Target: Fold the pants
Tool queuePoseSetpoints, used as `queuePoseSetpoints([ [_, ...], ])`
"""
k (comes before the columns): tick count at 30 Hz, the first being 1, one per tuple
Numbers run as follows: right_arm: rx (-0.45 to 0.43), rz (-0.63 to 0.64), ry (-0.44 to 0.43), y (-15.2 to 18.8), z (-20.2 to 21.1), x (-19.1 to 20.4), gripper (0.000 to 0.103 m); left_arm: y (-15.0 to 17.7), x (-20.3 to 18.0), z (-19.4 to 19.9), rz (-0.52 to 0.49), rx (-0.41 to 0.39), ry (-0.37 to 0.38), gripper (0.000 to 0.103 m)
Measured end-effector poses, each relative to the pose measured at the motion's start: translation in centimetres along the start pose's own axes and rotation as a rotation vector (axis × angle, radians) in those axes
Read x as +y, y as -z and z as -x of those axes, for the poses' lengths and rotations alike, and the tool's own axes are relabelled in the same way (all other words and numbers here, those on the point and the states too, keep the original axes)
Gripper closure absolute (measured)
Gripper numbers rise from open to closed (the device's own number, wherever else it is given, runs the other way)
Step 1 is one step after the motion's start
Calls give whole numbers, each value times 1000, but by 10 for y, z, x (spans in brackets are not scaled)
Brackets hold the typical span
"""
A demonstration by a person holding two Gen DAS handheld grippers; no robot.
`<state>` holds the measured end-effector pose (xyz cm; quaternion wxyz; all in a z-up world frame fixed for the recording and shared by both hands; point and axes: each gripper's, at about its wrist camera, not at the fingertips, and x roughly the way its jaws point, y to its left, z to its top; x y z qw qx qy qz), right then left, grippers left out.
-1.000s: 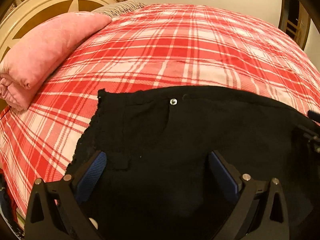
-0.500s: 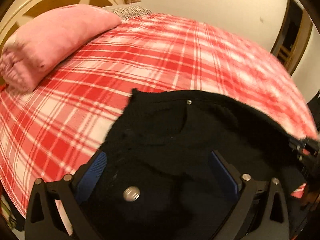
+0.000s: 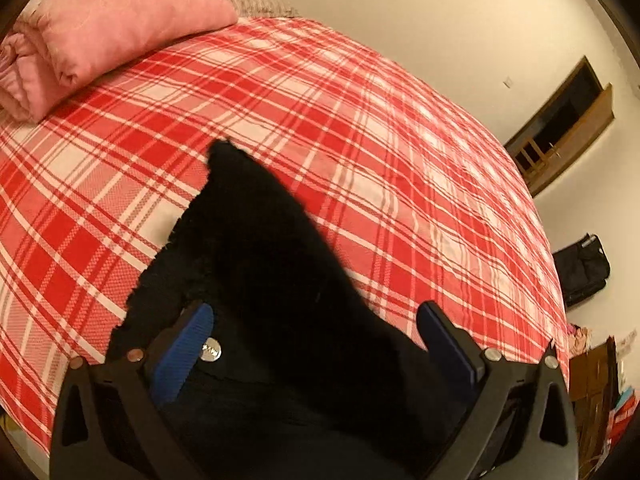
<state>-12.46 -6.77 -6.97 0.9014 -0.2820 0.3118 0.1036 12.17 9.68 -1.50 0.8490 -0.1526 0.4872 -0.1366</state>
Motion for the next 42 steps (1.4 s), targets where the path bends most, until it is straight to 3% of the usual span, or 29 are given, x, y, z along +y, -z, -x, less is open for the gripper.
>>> queuePoseSetpoints([
  [5, -15, -96, -48, -1, 3, -17, 97, -3, 3, -11, 21, 4, -70, 1],
  [6, -19, -119, -63, -3, 4, -23, 98, -3, 6, -14, 34, 10, -72, 10],
  [7, -26, -132, -69, -5, 6, -27, 98, -1, 9, -17, 48, 13, -50, 29],
  [8, -34, -138, -70, -7, 10, -30, 98, 1, 13, -18, 67, 21, -13, 39],
  [10, -55, -129, -65, -13, 23, -35, 98, 7, 19, -16, 99, 32, 73, 79],
  [11, -66, -122, -62, -15, 30, -37, 98, 10, 22, -12, 108, 28, 118, 85],
  [19, -73, -61, -85, -7, 91, -20, 98, 55, 22, 71, 24, -100, 183, 85],
  [22, -48, -44, -116, 6, 98, 1, 98, 85, 29, 90, -4, -117, 152, 85],
  [29, 15, 21, -105, 37, 84, 48, 98, 131, 54, 83, -12, -108, 63, 85],
  [38, 60, 45, -74, 54, 62, 62, 98, 163, 60, 58, -89, -90, -53, 84],
  [42, 67, 47, -113, 55, 63, 57, 97, 169, 55, 66, -139, -118, -78, 84],
])
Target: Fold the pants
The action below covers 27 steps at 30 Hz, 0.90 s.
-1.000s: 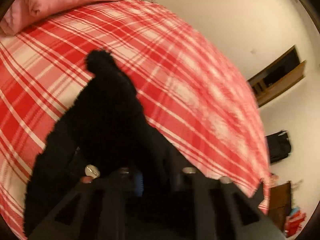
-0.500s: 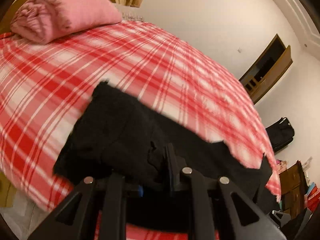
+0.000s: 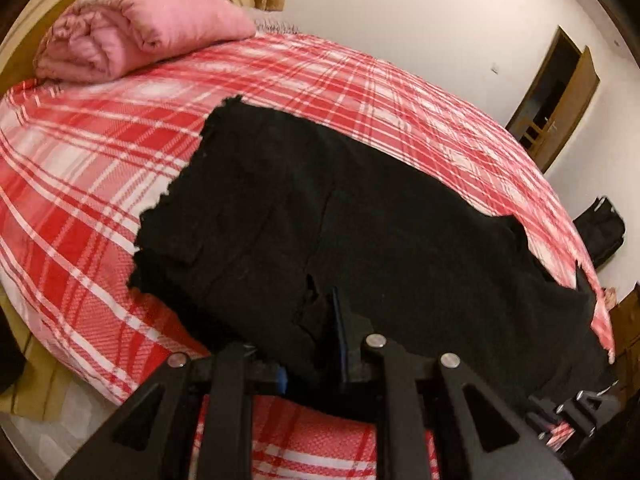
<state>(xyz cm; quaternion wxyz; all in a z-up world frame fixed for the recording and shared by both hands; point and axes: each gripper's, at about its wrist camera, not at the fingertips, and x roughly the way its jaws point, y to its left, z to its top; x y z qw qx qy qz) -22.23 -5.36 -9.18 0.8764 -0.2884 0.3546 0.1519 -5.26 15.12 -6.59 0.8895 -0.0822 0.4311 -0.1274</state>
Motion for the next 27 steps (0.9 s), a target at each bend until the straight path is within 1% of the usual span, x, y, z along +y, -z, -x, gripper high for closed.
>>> queuePoseSetpoints([
  [1, -1, 6, -2, 1, -1, 1, 96, 2, 0, 0, -20, -1, -14, 79],
  [2, -9, 8, 4, 3, -2, 2, 96, 3, -1, -2, -42, -1, -45, 77],
  [3, -17, 2, 13, 4, -4, 2, 96, 5, 2, -6, -49, 3, -82, 66],
  [4, -22, -4, 17, 5, -4, 3, 96, 6, 5, -11, -47, 11, -121, 61],
  [6, -31, -21, 19, 7, -3, 0, 91, 8, 11, -11, -29, 7, -92, 61],
  [7, -25, -35, 14, 6, -2, -2, 84, 7, 11, -9, -34, 16, -86, 61],
  [8, -17, -61, 3, 6, 0, -8, 71, 6, 10, -7, -48, 34, -83, 61],
  [9, -5, -104, -31, 2, 1, -14, 62, 5, 9, -3, -58, 44, -96, 55],
  [10, 0, -177, -116, -1, 5, -28, 46, 3, 10, 2, -67, 44, -156, 37],
  [11, -22, -253, -194, -1, 14, -43, 39, 1, 10, 12, -78, 15, -229, 30],
  [12, -61, -315, -237, -2, 23, -56, 38, 0, 11, 22, -86, -24, -275, 27],
  [14, -130, -398, -276, -8, 37, -84, 37, -7, 10, 46, -108, -126, -329, 26],
  [16, -188, -476, -294, -20, 41, -118, 37, -18, 6, 59, -110, -203, -349, 23],
  [17, -205, -516, -292, -25, 37, -135, 37, -26, 1, 60, -108, -239, -341, 23],
  [18, -211, -558, -281, -32, 28, -153, 37, -32, -7, 58, -110, -267, -316, 23],
  [20, -218, -631, -280, -40, 7, -177, 37, -40, -22, 42, -115, -270, -286, 23],
  [22, -196, -718, -308, -48, -24, -196, 37, -39, -32, 24, -120, -273, -278, 23],
  [23, -184, -735, -327, -51, -37, -201, 37, -34, -36, 14, -124, -265, -294, 23],
  [25, -156, -754, -373, -57, -63, -204, 37, -25, -42, -7, -130, -218, -326, 23],
  [27, -94, -736, -421, -65, -91, -200, 37, -11, -41, -18, -123, -196, -346, 23],
])
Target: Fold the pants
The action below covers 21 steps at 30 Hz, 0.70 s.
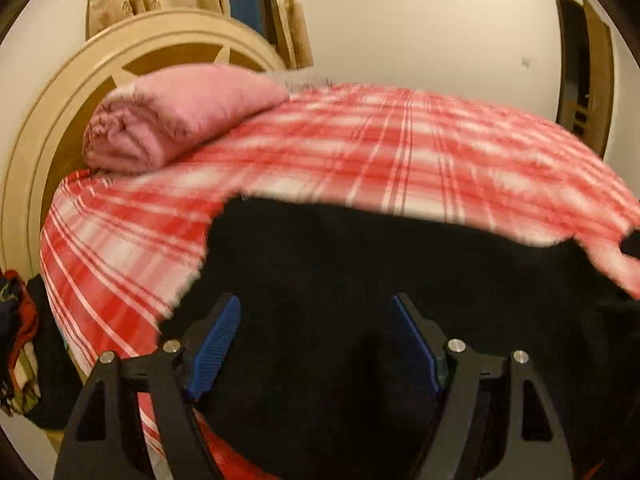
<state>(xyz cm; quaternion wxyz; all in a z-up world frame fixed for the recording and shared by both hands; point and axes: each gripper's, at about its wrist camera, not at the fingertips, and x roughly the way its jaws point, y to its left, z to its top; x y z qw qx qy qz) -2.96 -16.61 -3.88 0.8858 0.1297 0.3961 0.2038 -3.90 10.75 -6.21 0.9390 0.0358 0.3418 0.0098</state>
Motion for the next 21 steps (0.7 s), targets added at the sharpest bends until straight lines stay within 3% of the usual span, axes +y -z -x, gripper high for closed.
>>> queuePoseSetpoints([
  [2, 81, 31, 75, 3, -27, 1, 37, 8, -2, -8, -2, 23, -31, 23],
  [7, 152, 16, -77, 11, -37, 5, 36, 11, -6, -15, -18, 13, -56, 8],
  [13, 150, -36, -123, -12, -61, -3, 36, 12, -7, -21, -9, -12, -63, 2],
  [19, 140, -242, -227, -36, -65, -53, 40, 13, -4, -22, -26, -25, -46, 0],
  [20, 138, -280, -226, -38, -62, -65, 40, 12, -2, -23, -19, -21, -36, 0],
  [21, 116, -297, -160, -41, -55, -76, 40, 12, -1, -24, -12, -18, -28, 0],
])
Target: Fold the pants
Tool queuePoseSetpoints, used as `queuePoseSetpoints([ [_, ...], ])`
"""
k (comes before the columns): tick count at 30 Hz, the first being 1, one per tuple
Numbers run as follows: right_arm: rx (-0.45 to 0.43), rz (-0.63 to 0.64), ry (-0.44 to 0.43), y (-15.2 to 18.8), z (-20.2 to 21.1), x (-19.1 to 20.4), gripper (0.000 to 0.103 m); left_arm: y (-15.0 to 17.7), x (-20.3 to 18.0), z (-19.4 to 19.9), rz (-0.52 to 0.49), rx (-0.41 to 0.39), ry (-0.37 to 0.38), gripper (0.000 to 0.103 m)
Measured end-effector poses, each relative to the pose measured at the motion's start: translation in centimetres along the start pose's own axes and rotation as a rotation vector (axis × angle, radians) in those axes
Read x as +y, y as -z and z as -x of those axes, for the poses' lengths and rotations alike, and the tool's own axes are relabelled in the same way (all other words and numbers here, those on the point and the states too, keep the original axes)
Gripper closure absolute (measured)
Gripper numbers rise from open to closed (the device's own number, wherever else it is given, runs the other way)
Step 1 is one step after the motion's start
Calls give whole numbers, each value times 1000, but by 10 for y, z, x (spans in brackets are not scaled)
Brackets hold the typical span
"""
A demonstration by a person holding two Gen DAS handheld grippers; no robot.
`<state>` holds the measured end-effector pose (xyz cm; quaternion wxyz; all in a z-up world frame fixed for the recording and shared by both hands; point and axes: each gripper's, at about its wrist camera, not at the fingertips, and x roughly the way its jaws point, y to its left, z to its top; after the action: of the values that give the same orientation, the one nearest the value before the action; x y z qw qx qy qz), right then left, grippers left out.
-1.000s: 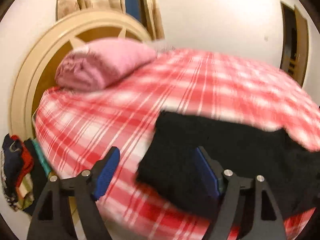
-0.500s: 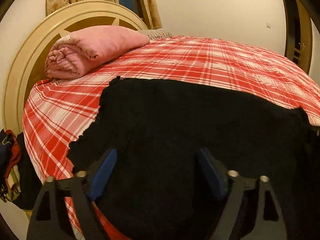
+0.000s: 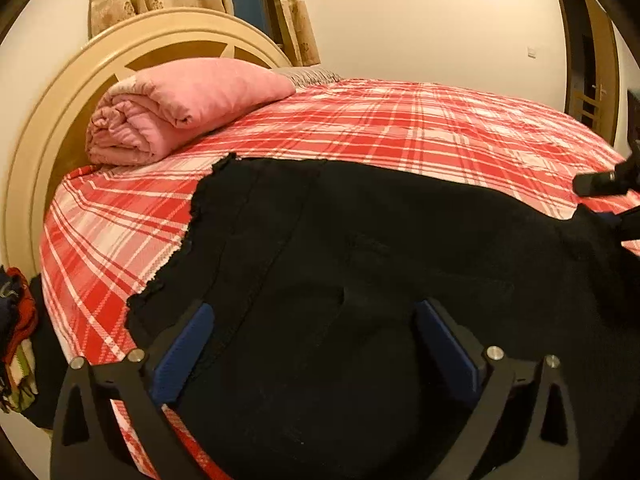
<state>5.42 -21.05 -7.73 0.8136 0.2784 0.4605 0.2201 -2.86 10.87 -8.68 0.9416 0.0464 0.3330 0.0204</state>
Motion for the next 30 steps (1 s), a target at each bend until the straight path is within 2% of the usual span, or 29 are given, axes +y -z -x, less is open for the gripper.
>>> queuePoseSetpoints([
  [1, -56, -12, 117, -6, 19, -11, 40, 0, 0, 0, 1, -1, 0, 0],
  [4, -199, -155, 213, -11, 93, -48, 38, 1, -2, 0, -3, -5, -5, 0],
  [5, -232, -186, 285, -10, 116, -57, 38, 0, -2, 0, -2, 0, -2, 0],
  [6, -274, -231, 474, -8, 149, -69, 38, 1, -2, 0, -2, 2, -1, 0],
  [9, -342, -356, 955, 3, 212, -105, 38, 1, -4, 0, 2, 6, -4, 0],
  [11, -329, -401, 1141, 8, 229, -126, 38, 0, -5, 0, 4, 6, -10, 0],
  [13, -254, -444, 1269, 13, 233, -153, 38, 0, -5, 0, 8, 9, -12, 0],
  [14, -215, -465, 1286, 16, 231, -163, 38, -1, -5, 0, 10, 13, -14, 0],
  [16, -218, -460, 1197, 21, 227, -170, 38, -2, -5, 0, 11, 22, -16, 0],
  [18, -244, -485, 1129, 25, 234, -173, 49, -3, -5, 0, 13, 28, -17, 0],
  [19, -255, -502, 1075, 26, 239, -173, 66, -3, -5, 0, 13, 29, -19, 0],
  [20, -268, -511, 1031, 29, 245, -173, 90, -3, -5, 0, 14, 32, -20, 0],
  [21, -277, -516, 982, 32, 249, -172, 97, -3, -5, 0, 16, 35, -21, 0],
  [23, -327, -534, 853, 44, 266, -167, 98, -4, -4, -1, 18, 43, -21, 0],
  [27, -496, -521, 716, 86, 318, -138, 98, -6, -2, -2, 20, 65, -13, 0],
  [30, -636, -542, 609, 138, 363, -114, 98, -7, -2, -2, 18, 77, -8, 0],
])
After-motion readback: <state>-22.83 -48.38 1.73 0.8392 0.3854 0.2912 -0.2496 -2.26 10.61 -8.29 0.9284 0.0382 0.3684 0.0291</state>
